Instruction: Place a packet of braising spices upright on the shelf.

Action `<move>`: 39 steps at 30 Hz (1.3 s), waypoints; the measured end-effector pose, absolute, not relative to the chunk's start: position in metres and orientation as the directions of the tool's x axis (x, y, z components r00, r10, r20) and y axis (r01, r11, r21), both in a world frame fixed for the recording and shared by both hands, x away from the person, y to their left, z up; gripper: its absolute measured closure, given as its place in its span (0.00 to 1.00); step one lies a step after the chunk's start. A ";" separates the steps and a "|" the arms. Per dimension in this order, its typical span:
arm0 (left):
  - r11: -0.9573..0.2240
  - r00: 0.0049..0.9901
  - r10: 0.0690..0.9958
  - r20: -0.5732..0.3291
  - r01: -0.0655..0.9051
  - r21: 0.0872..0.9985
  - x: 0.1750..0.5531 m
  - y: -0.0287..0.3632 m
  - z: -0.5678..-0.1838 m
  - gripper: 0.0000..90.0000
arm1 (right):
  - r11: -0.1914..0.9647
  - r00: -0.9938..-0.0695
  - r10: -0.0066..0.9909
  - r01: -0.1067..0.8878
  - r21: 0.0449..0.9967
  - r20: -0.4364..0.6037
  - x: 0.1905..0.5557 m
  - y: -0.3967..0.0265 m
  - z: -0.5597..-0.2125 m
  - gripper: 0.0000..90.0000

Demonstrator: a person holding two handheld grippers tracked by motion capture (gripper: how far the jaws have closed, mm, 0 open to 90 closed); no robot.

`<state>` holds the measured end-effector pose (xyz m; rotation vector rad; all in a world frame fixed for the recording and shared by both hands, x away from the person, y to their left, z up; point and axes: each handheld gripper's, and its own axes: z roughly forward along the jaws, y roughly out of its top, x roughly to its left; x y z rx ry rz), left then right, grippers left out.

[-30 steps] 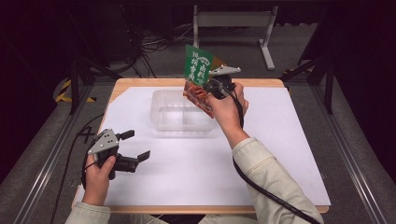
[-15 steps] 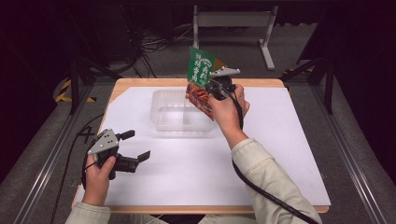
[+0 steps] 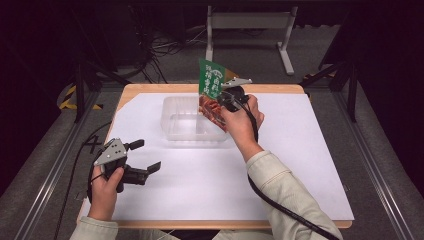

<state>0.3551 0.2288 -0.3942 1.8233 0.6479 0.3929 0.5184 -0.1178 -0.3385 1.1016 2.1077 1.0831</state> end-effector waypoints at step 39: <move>-0.251 0.803 0.594 -0.048 0.242 0.937 0.360 0.224 -0.396 0.04 | 0.279 -0.555 0.831 0.355 0.892 -0.039 0.515 -0.140 -0.358 0.39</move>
